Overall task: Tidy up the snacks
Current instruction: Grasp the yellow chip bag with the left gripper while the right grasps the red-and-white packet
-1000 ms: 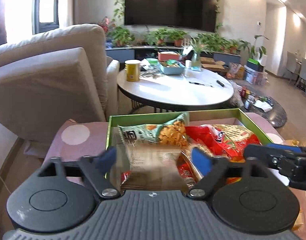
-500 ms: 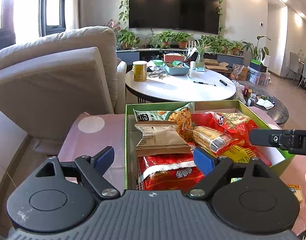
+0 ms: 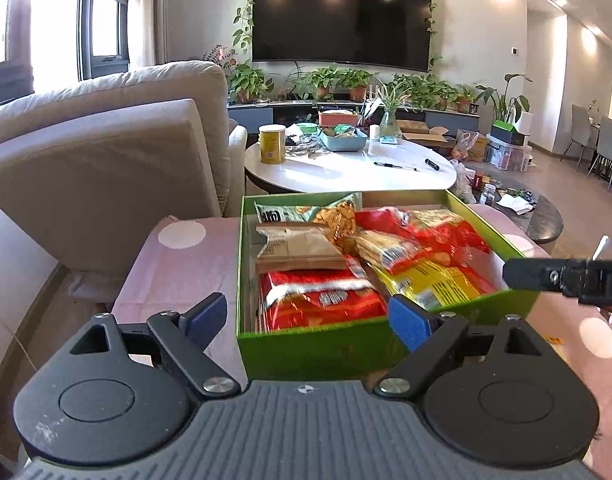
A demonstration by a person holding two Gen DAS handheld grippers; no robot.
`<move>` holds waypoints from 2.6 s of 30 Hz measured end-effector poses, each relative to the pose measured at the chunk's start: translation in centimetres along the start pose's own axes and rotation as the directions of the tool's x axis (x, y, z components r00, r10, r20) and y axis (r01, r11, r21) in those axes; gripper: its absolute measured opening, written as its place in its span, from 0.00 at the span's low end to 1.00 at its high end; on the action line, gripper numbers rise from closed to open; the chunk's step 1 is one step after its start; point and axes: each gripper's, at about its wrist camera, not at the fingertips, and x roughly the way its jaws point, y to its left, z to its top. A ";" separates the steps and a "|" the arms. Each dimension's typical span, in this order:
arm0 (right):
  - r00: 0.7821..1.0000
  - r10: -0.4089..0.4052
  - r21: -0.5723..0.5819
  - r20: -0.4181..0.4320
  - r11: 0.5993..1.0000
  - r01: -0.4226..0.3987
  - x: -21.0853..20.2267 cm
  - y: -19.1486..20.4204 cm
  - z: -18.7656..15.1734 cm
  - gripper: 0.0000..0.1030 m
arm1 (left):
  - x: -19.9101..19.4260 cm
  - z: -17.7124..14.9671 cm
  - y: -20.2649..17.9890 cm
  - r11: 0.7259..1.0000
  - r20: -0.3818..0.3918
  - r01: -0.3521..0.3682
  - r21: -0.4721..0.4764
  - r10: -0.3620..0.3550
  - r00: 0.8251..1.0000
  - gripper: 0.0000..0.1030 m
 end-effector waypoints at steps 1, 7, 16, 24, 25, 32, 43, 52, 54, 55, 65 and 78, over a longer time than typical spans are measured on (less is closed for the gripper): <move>1.000 -0.004 0.005 0.002 1.000 0.004 -0.4 -0.1 -0.1 0.69 | -0.4 -0.3 0.0 1.000 -0.003 0.001 -0.003 -0.001 1.000 0.85; 1.000 -0.016 0.012 0.014 1.000 0.016 -2.4 -0.5 -0.9 0.69 | -1.9 -2.6 -0.9 1.000 -0.074 -0.001 0.009 0.002 0.997 0.86; 1.000 -0.011 -0.010 -0.009 1.000 0.011 -4.1 -0.1 -2.5 0.69 | -2.8 -5.6 -1.0 1.000 -0.134 -0.007 0.007 0.007 0.991 0.86; 0.989 0.055 -0.197 -0.139 0.977 -0.082 -3.9 3.0 -6.5 0.70 | -4.2 -6.2 1.4 0.994 -0.125 -0.090 -0.067 0.082 0.989 0.86; 0.985 0.063 -0.231 -0.163 0.968 -0.100 -3.7 3.8 -7.2 0.71 | -4.4 -6.2 1.7 0.993 -0.123 -0.095 -0.073 0.086 0.989 0.86; 0.965 0.051 -0.291 -0.256 0.948 -0.127 -1.2 6.5 -9.4 0.71 | -4.9 -6.5 2.8 0.990 -0.121 -0.101 -0.103 0.088 0.989 0.86; 0.953 0.029 -0.277 -0.300 0.954 -0.117 0.7 7.2 -10.1 0.71 | -3.9 -7.1 4.1 0.984 -0.148 -0.109 -0.140 0.088 0.985 0.86; 0.967 0.000 -0.286 -0.255 0.955 -0.076 0.0 6.2 -9.8 0.61 | -3.7 -7.0 3.7 0.986 -0.151 -0.093 -0.141 0.071 0.986 0.86; 0.973 -0.013 -0.287 -0.229 0.956 -0.055 -0.5 5.6 -9.4 0.61 | -3.7 -7.0 3.1 0.989 -0.156 -0.066 -0.133 0.044 0.987 0.86; 0.976 -0.022 -0.285 -0.216 0.958 -0.041 -0.8 5.4 -9.2 0.61 | -3.8 -7.0 2.7 0.990 -0.160 -0.050 -0.131 0.029 0.987 0.86; 0.993 -0.093 -0.182 -0.072 0.980 0.078 -2.9 2.0 -6.0 0.61 | -0.9 -6.7 -1.8 0.981 -0.259 0.024 -0.193 -0.075 0.963 0.84; 0.998 -0.040 -0.129 -0.053 0.991 0.033 -3.3 0.2 -6.0 0.61 | 2.4 -5.6 -4.9 0.999 -0.256 -0.043 -0.014 0.038 0.966 0.59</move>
